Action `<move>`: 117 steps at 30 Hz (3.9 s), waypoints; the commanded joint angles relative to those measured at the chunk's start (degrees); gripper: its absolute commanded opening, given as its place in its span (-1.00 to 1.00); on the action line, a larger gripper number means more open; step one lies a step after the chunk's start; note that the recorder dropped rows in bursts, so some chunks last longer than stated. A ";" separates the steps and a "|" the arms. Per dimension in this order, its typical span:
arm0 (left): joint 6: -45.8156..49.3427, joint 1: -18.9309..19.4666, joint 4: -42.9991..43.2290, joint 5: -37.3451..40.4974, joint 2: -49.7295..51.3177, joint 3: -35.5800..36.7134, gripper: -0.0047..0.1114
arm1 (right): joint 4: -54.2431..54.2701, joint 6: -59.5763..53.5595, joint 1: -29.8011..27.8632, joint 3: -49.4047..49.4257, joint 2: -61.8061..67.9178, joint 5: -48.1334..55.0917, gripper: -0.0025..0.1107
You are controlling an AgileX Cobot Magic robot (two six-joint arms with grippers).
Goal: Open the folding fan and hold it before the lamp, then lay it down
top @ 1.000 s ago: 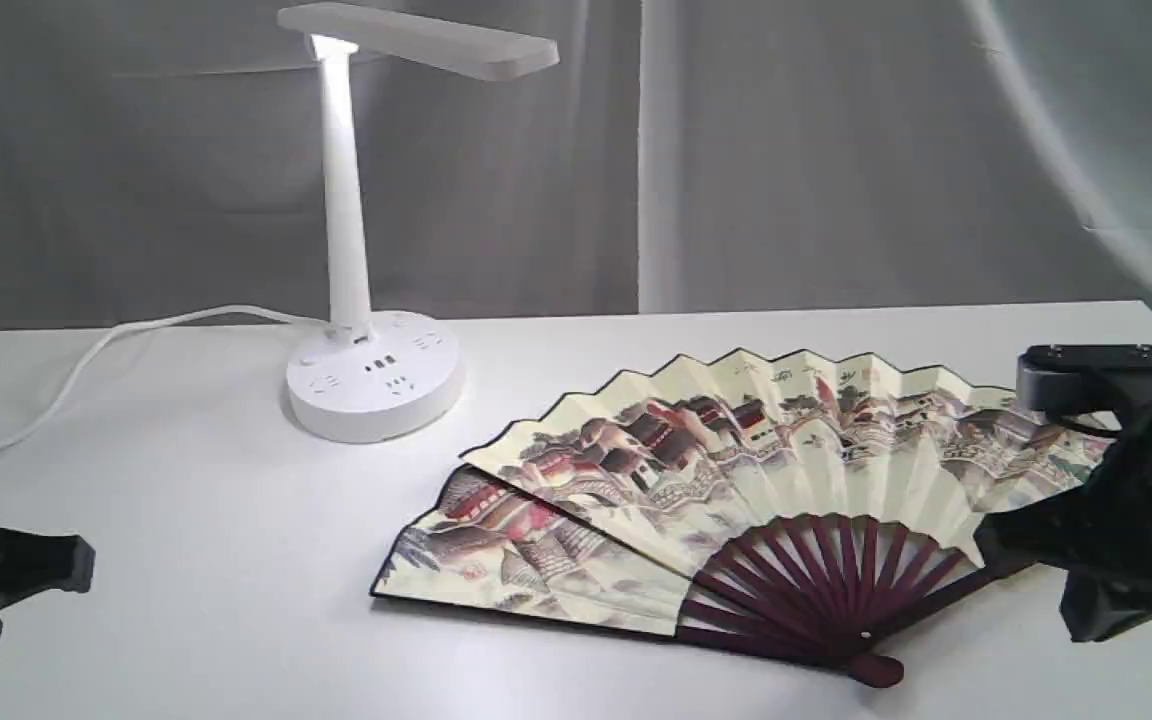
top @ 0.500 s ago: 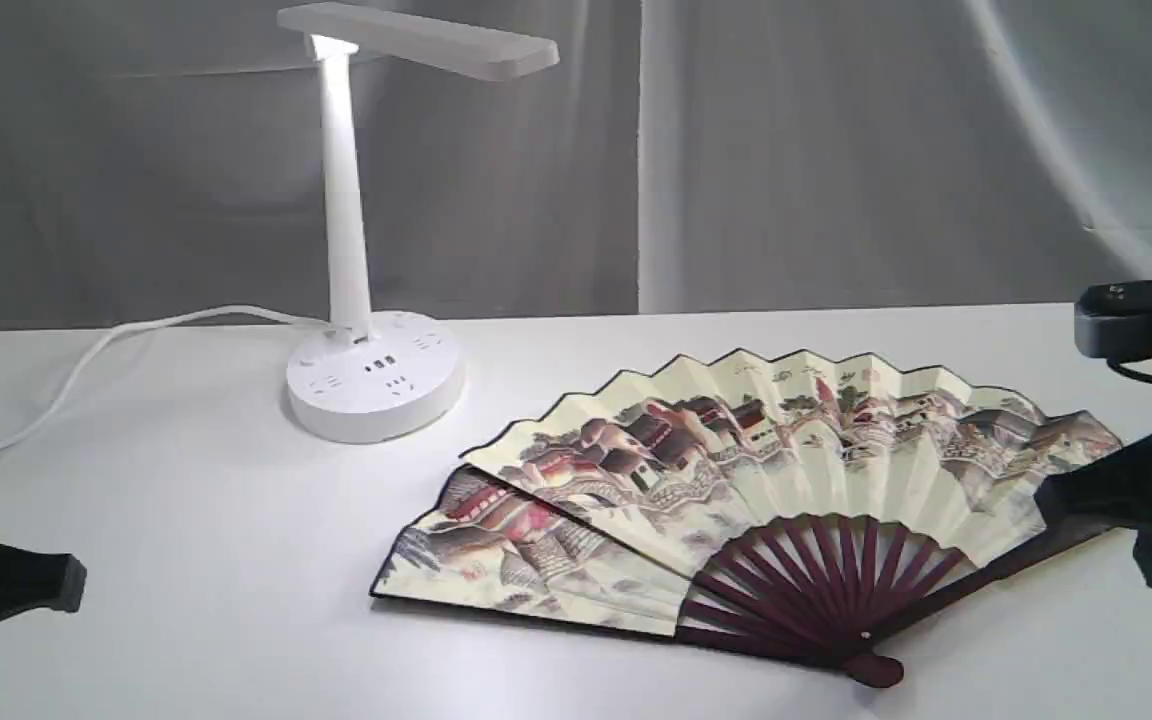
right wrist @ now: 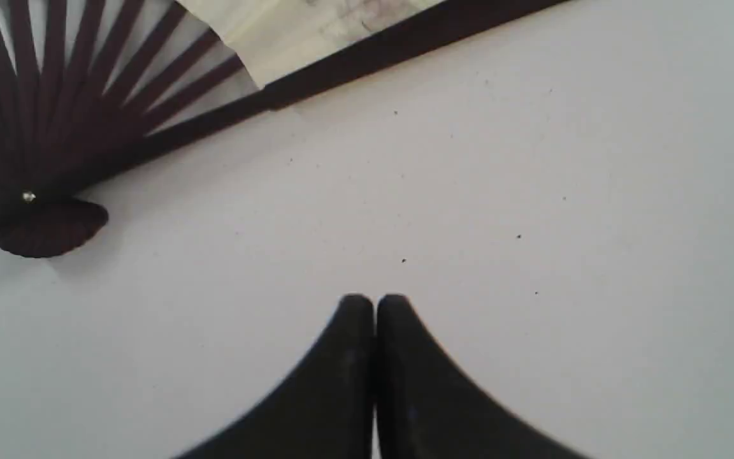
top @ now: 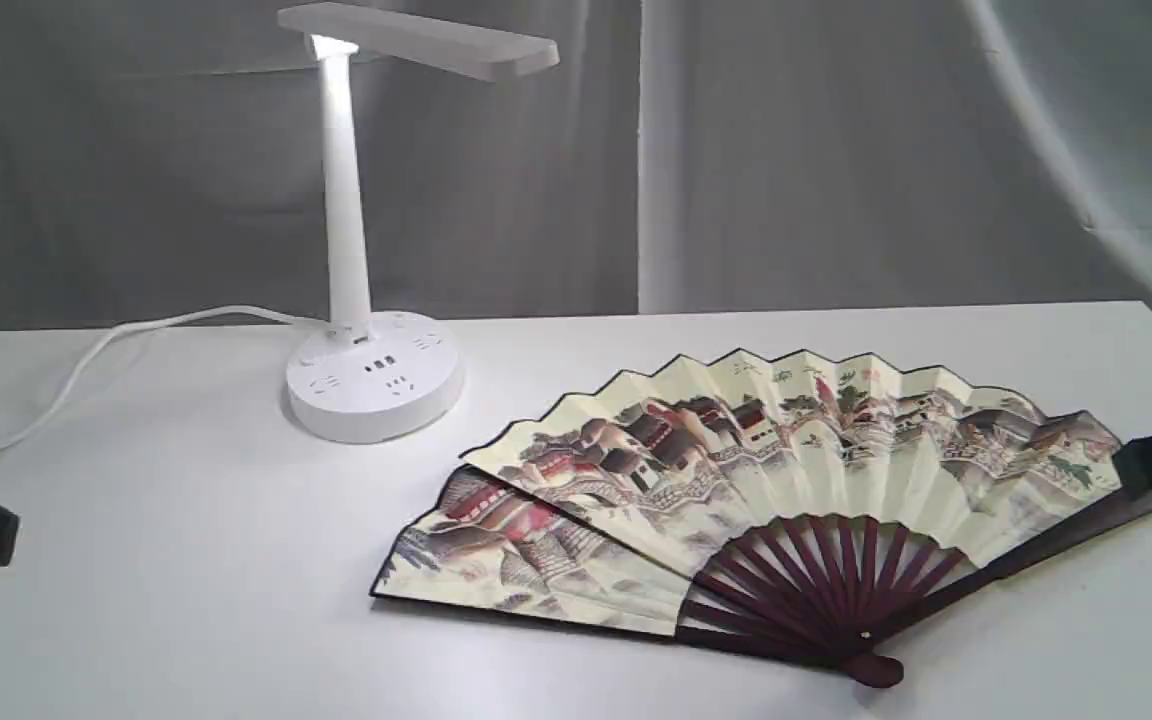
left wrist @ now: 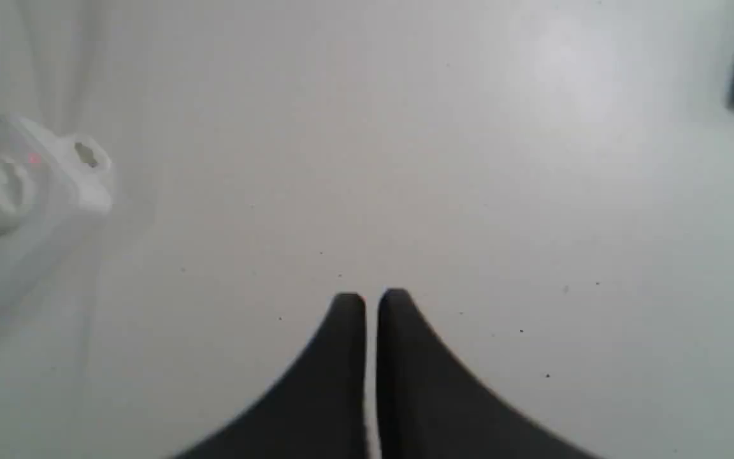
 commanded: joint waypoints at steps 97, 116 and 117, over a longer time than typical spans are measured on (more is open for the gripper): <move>0.94 0.12 3.40 -40.47 -71.86 46.24 -0.92 | 4.51 0.34 0.13 50.72 -74.74 -35.11 -0.96; 1.57 0.12 -1.08 -34.42 -71.86 46.24 -0.92 | 7.62 0.07 0.13 53.47 -74.74 -31.88 -0.96; 1.57 0.12 -1.08 -34.42 -71.86 46.24 -0.92 | 7.62 0.07 0.13 53.47 -74.74 -31.88 -0.96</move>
